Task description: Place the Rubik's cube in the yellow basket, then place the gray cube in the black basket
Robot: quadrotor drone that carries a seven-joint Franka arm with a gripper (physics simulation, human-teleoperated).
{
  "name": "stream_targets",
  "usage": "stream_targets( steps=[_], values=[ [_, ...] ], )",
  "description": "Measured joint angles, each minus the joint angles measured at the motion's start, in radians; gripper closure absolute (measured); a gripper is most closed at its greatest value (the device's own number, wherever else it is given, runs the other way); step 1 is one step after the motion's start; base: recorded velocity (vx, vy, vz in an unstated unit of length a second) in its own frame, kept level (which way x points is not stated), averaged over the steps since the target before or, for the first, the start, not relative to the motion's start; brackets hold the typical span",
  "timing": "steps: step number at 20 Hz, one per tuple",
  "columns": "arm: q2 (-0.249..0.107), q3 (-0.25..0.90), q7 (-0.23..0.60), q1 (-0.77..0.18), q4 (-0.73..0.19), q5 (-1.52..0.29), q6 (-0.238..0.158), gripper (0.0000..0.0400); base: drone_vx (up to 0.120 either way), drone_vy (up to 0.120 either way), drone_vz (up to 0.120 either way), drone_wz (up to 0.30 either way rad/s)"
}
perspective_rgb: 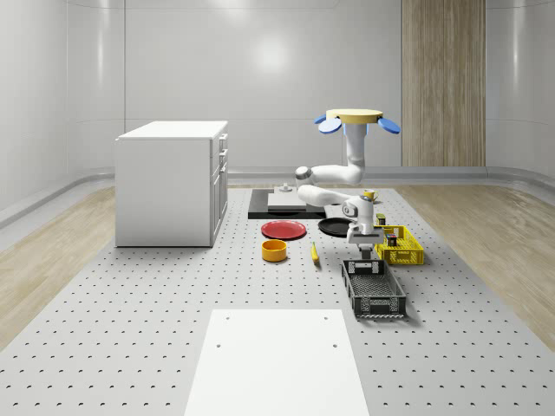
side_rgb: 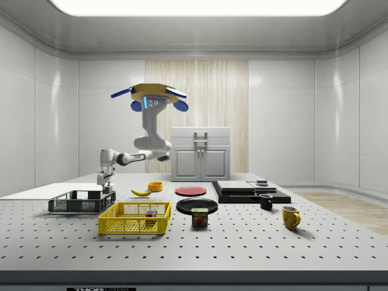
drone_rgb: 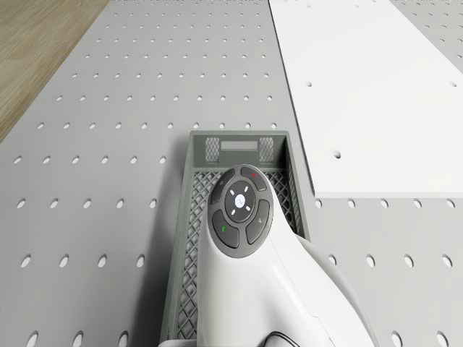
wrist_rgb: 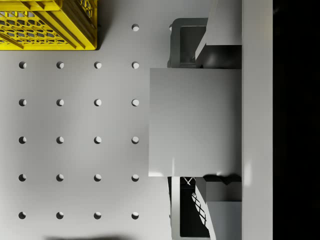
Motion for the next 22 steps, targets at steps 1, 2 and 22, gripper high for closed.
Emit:
stream_targets(
  steps=[1,2,22],
  values=[
    [0.000,0.000,0.000,0.000,0.000,0.000,0.000,0.0149,0.120,0.000,0.080,0.000],
    [-0.001,0.000,0.001,0.000,0.000,0.000,0.000,0.0149,0.120,0.000,0.120,0.000],
    [-0.004,-0.025,0.002,-0.008,0.012,-0.021,0.018,0.0149,0.090,-0.010,0.006,0.000]
  ],
)
